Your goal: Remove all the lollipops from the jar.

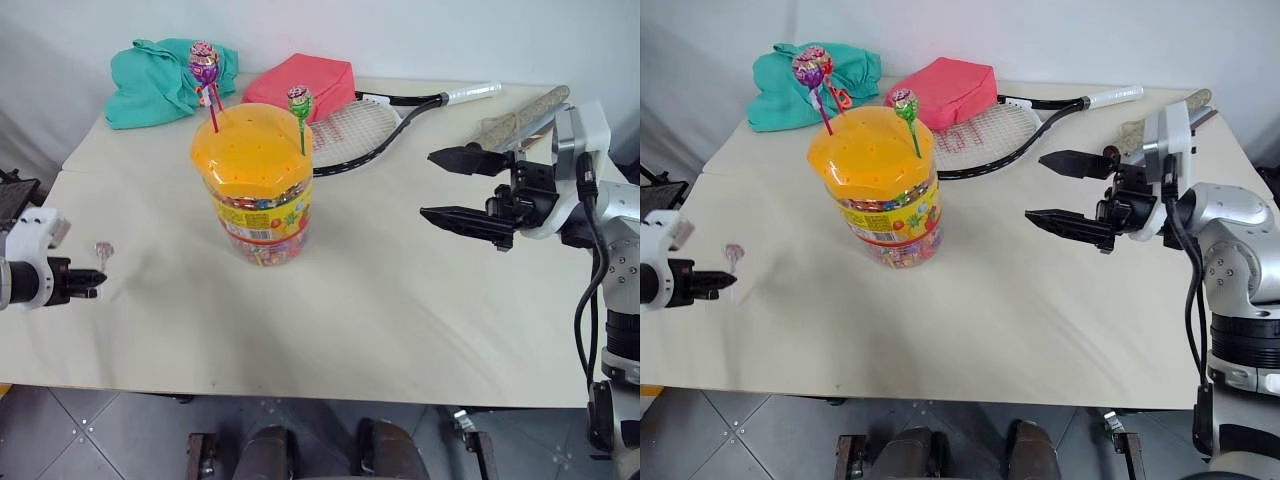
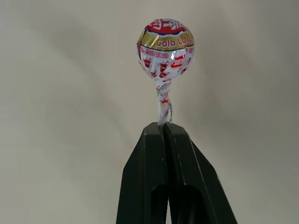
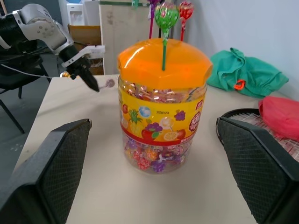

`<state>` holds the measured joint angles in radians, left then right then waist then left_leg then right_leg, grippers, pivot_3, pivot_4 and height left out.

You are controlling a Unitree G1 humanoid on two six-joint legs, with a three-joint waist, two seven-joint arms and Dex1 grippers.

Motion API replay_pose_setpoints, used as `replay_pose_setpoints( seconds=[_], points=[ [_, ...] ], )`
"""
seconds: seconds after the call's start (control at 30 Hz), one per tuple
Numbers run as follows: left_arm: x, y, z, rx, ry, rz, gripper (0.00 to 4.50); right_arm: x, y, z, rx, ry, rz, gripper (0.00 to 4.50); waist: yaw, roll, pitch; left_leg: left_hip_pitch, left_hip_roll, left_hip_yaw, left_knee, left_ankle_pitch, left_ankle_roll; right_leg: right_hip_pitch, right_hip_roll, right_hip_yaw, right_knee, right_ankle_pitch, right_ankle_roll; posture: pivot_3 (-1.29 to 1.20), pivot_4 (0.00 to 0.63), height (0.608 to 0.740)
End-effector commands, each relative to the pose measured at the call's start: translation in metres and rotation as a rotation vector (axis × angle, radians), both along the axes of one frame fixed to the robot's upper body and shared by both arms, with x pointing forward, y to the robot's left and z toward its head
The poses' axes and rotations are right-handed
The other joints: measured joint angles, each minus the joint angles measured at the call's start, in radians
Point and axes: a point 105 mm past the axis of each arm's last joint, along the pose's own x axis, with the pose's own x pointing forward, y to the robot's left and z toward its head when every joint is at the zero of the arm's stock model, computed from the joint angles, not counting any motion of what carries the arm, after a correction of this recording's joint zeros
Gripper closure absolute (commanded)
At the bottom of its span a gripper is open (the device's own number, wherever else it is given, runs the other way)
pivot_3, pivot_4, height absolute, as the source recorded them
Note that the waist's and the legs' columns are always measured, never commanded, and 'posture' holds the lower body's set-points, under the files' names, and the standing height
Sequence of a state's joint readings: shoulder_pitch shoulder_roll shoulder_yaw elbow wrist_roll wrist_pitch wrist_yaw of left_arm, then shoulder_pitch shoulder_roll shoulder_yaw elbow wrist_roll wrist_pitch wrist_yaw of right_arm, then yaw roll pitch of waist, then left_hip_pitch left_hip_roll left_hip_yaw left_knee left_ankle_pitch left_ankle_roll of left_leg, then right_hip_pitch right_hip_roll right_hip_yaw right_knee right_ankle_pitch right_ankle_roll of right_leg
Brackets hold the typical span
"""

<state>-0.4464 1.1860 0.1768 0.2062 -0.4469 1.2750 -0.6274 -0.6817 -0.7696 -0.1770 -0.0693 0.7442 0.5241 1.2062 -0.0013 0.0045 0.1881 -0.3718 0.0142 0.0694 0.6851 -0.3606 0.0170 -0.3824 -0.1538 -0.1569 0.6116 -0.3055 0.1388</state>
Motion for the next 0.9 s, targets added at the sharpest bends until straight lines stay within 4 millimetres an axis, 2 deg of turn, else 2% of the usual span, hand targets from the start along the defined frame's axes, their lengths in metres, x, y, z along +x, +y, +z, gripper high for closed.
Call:
replay_pose_setpoints(
  seconds=[0.03, 0.2, 0.3, 0.4, 0.47, 0.53, 0.6, 0.63, 0.8, 0.9],
  points=[
    [-0.005, 0.009, 0.011, 0.08, 0.015, 0.025, 3.52, -0.004, -0.001, 0.009, 0.005, -0.054, -0.002, 0.0, 0.001, 0.0, 0.0, 0.0, 0.0, 0.0, 0.0, 0.0, 0.0, 0.0, 0.0, 0.0, 0.0, 0.0, 0.0, 0.0, 0.15, 0.74],
    [0.0, -0.007, 0.038, 0.038, -0.055, -0.021, 1.96, -0.004, -0.002, 0.01, 0.0, -0.057, -0.006, 0.0, 0.002, 0.0, 0.0, 0.0, 0.0, 0.0, 0.0, 0.0, 0.0, 0.0, 0.0, 0.001, 0.0, 0.0, 0.0, 0.0, 0.15, 0.74],
    [-0.001, -0.028, 0.064, 0.006, -0.113, -0.135, 0.95, -0.004, -0.003, 0.011, -0.008, -0.059, -0.009, 0.0, 0.0, -0.001, 0.0, -0.001, 0.0, 0.0, 0.0, 0.0, 0.0, -0.001, 0.0, 0.0, 0.0, 0.0, 0.0, 0.0, 0.15, 0.74],
    [0.004, -0.058, 0.109, -0.048, -0.307, -0.315, 0.04, -0.005, -0.005, 0.014, -0.008, -0.068, -0.018, 0.0, 0.001, -0.001, 0.0, -0.002, 0.0, 0.001, 0.0, 0.0, 0.0, -0.003, 0.0, 0.001, 0.001, 0.0, 0.0, 0.0, 0.15, 0.74],
    [0.012, -0.072, 0.136, -0.046, -0.488, -0.427, 0.02, -0.005, -0.006, 0.016, -0.008, -0.076, -0.028, 0.0, 0.002, -0.001, 0.0, -0.002, 0.0, 0.001, 0.0, 0.0, 0.0, -0.003, 0.0, 0.001, 0.001, 0.0, 0.0, 0.0, 0.15, 0.74],
    [0.017, -0.081, 0.15, -0.057, -0.601, -0.497, 0.02, -0.005, -0.007, 0.017, -0.006, -0.081, -0.033, 0.0, 0.001, -0.001, 0.0, -0.002, 0.0, 0.002, 0.0, 0.0, 0.0, -0.003, 0.0, 0.001, 0.001, 0.0, 0.0, 0.0, 0.15, 0.74],
    [0.023, -0.099, 0.175, -0.095, -0.843, -0.639, 0.02, -0.005, -0.008, 0.018, -0.002, -0.086, -0.042, 0.0, 0.002, -0.001, 0.0, -0.002, 0.0, 0.003, 0.001, 0.0, 0.0, -0.004, 0.0, 0.001, 0.001, 0.0, 0.0, 0.0, 0.15, 0.74],
    [0.024, -0.106, 0.18, -0.116, -0.909, -0.696, 0.02, -0.006, -0.008, 0.018, -0.001, -0.089, -0.047, 0.0, 0.003, -0.001, 0.0, -0.002, 0.0, 0.004, 0.001, 0.0, 0.0, -0.004, 0.0, 0.001, 0.002, 0.0, 0.0, 0.0, 0.15, 0.74],
    [0.02, -0.134, 0.178, -0.234, -0.975, -0.954, 0.02, -0.01, -0.011, 0.019, 0.005, -0.099, -0.081, 0.0, -0.001, -0.002, 0.0, -0.005, 0.0, 0.004, 0.005, 0.0, 0.0, -0.01, -0.001, 0.001, 0.01, 0.0, 0.0, 0.0, 0.15, 0.74],
    [0.022, -0.147, 0.175, -0.276, -0.985, -1.046, 0.02, -0.013, -0.014, 0.018, 0.009, -0.101, -0.108, 0.0, -0.001, -0.002, 0.0, -0.005, 0.001, 0.005, 0.006, 0.0, 0.0, -0.01, -0.001, 0.001, 0.011, 0.0, 0.0, 0.0, 0.15, 0.74]
  ],
)
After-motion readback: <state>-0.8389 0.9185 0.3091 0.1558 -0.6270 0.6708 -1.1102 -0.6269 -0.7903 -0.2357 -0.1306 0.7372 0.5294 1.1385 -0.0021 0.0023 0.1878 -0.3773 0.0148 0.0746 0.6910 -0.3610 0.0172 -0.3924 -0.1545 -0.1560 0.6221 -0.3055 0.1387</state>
